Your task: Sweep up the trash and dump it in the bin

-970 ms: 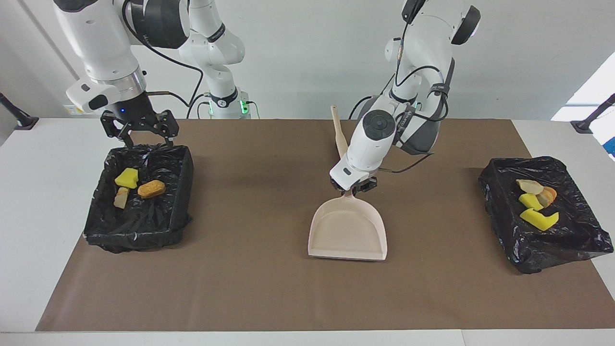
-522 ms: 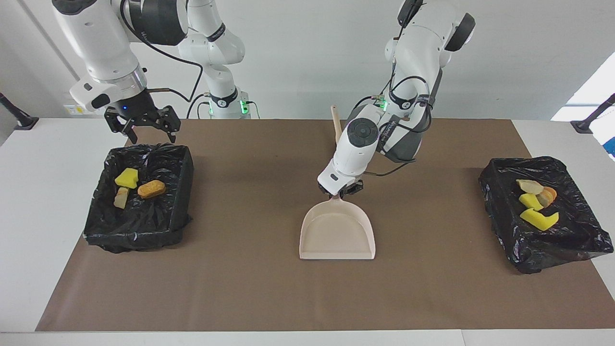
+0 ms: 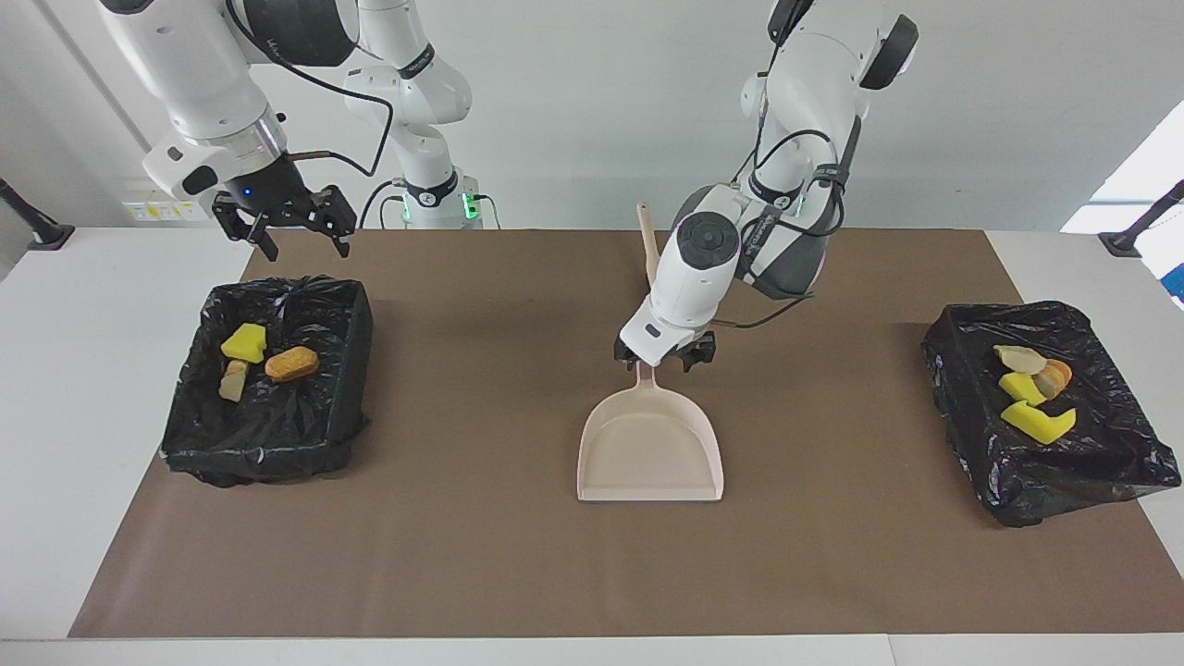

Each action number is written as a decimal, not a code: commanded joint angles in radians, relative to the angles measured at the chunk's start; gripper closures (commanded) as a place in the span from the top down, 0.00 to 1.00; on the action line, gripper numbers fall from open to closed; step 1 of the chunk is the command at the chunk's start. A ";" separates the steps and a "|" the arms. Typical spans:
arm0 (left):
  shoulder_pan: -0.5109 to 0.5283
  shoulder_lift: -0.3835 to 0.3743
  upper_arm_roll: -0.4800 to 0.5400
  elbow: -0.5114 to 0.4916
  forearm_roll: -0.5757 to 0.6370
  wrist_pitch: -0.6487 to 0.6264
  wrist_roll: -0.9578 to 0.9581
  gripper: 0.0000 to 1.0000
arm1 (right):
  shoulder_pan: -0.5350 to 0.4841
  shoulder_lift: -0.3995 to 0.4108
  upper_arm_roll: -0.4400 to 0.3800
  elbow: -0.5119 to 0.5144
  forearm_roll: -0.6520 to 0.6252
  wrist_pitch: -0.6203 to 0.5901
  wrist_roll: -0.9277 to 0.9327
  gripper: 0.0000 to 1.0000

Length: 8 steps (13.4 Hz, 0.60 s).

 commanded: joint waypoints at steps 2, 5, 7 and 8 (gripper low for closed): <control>0.012 -0.181 0.132 -0.070 -0.017 -0.116 0.198 1.00 | -0.008 -0.019 0.004 -0.019 0.018 -0.006 -0.002 1.00; 0.019 -0.359 0.247 -0.131 -0.081 -0.197 0.362 1.00 | -0.008 -0.019 0.004 -0.019 0.018 -0.006 -0.002 1.00; 0.039 -0.427 0.308 -0.117 -0.133 -0.277 0.445 1.00 | -0.008 -0.019 0.004 -0.019 0.018 -0.006 -0.002 1.00; 0.079 -0.467 0.306 -0.117 -0.133 -0.301 0.502 1.00 | -0.008 -0.019 0.004 -0.019 0.018 -0.006 -0.002 1.00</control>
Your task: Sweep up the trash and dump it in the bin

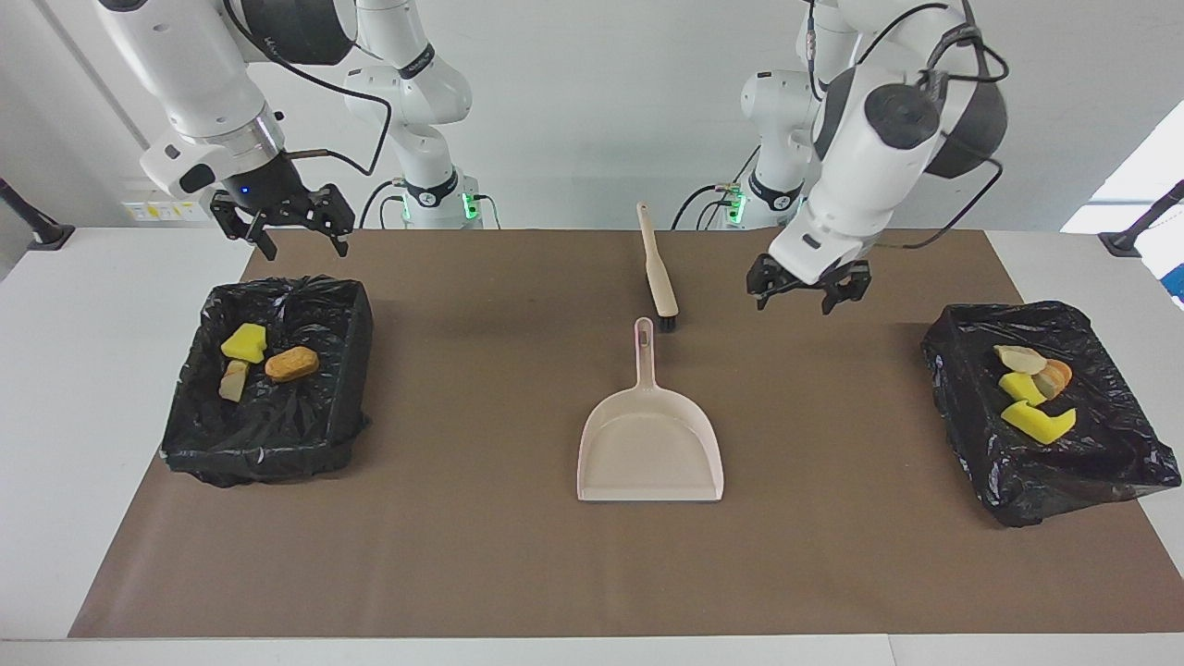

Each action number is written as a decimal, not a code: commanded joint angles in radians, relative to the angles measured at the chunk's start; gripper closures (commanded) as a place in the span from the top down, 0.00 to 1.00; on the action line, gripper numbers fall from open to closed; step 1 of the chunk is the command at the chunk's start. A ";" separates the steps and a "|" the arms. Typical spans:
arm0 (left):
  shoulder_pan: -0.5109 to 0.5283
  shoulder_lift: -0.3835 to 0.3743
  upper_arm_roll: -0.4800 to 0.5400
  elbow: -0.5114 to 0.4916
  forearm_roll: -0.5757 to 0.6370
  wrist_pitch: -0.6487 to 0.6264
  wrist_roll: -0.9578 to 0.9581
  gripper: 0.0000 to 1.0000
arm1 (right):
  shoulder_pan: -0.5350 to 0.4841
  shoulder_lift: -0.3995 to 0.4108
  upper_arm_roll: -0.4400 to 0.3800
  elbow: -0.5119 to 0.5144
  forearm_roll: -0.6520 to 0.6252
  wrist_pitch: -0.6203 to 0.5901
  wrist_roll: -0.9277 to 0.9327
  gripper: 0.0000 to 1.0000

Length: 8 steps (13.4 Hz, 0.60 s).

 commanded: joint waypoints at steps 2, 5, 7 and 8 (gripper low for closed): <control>0.102 -0.130 0.009 -0.021 -0.031 -0.063 0.168 1.00 | -0.009 -0.019 0.003 -0.019 0.017 -0.006 -0.001 1.00; 0.113 -0.091 0.017 0.136 -0.025 -0.193 0.187 1.00 | -0.009 -0.019 0.004 -0.019 0.015 -0.006 -0.002 1.00; 0.142 -0.051 0.000 0.231 -0.027 -0.255 0.195 1.00 | -0.009 -0.019 0.004 -0.019 0.017 -0.009 -0.002 1.00; 0.144 -0.042 0.001 0.262 -0.027 -0.287 0.195 1.00 | -0.009 -0.019 0.004 -0.019 0.017 -0.009 -0.002 1.00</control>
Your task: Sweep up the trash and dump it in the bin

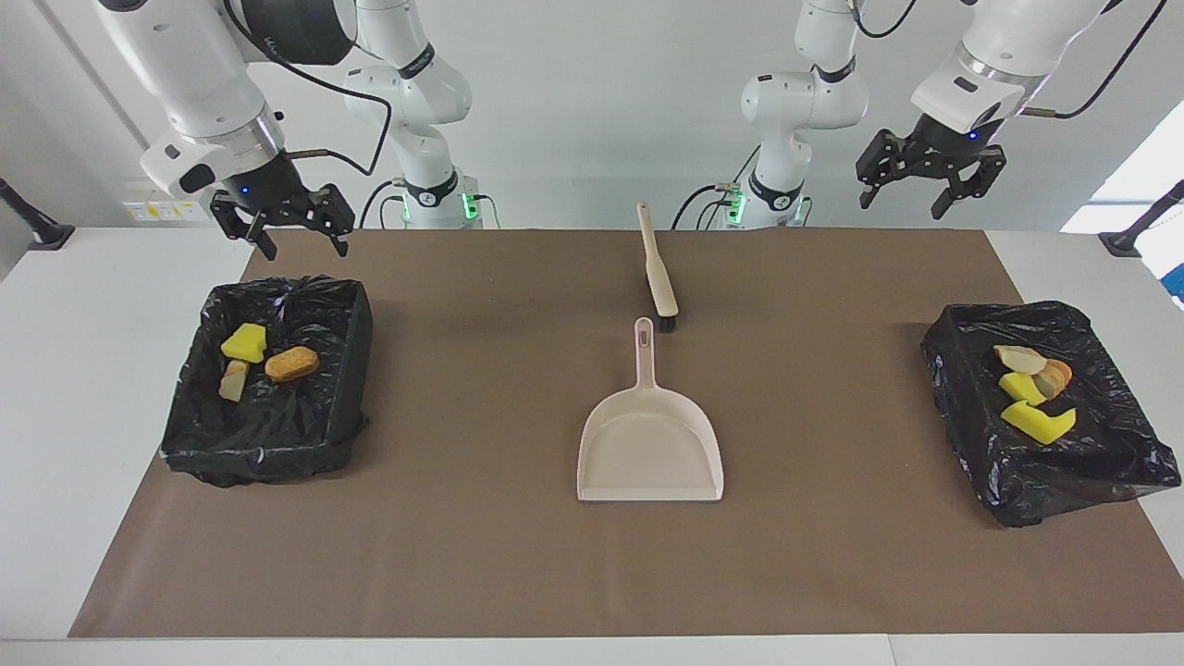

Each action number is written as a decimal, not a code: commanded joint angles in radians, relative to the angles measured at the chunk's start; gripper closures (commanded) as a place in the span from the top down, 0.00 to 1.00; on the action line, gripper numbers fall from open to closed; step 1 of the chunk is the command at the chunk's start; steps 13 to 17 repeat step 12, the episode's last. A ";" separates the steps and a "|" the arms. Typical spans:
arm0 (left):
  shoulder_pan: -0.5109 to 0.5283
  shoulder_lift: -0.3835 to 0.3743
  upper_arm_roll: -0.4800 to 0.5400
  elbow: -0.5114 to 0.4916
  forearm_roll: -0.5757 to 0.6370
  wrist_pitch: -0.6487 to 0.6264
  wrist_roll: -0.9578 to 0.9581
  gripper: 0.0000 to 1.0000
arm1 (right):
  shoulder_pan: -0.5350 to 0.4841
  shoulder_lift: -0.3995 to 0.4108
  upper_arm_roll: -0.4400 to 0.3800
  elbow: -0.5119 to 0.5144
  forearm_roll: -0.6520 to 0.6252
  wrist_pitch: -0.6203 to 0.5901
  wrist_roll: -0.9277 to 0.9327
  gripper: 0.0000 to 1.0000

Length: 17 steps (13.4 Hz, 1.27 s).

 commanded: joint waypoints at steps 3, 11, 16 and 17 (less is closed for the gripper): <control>0.025 0.038 -0.005 0.089 -0.007 -0.066 0.028 1.00 | -0.009 -0.019 0.004 -0.018 0.017 -0.006 -0.002 1.00; 0.053 0.027 -0.005 0.065 -0.006 -0.038 0.020 1.00 | -0.009 -0.019 0.006 -0.020 0.017 -0.014 -0.002 1.00; 0.053 0.027 -0.005 0.065 -0.006 -0.037 0.019 1.00 | -0.009 -0.020 0.006 -0.020 0.017 -0.017 -0.002 1.00; 0.053 0.027 -0.005 0.065 -0.006 -0.037 0.019 1.00 | -0.009 -0.020 0.006 -0.020 0.017 -0.017 -0.002 1.00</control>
